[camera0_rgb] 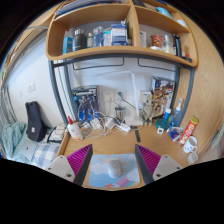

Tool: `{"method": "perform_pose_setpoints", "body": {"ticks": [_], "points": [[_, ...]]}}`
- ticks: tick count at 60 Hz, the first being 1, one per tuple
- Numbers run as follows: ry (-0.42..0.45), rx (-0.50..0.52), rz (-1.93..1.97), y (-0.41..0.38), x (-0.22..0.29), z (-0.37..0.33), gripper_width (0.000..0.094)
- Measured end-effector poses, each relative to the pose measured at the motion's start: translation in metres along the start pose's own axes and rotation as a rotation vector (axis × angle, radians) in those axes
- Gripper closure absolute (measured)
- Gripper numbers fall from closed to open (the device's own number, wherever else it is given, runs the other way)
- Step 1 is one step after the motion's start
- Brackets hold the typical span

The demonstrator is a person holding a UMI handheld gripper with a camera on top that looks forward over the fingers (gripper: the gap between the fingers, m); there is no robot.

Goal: Arrange mouse

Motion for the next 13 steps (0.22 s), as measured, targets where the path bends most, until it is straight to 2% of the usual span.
{"method": "perform_pose_setpoints", "body": {"ticks": [13], "points": [[-0.004, -0.005, -0.007, -0.0005, -0.0056, -0.0042, 0.0085]]}}
Point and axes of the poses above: the point between the fingertips, and its own axes, seen from behind it with the camera up: y to the right, x up, z forward, the way the camera looks, the point moved 7 cm from there along -z, backward, against the way the camera looks, and after that the axes turned 12 degrees about z, right-handed, at the moved point
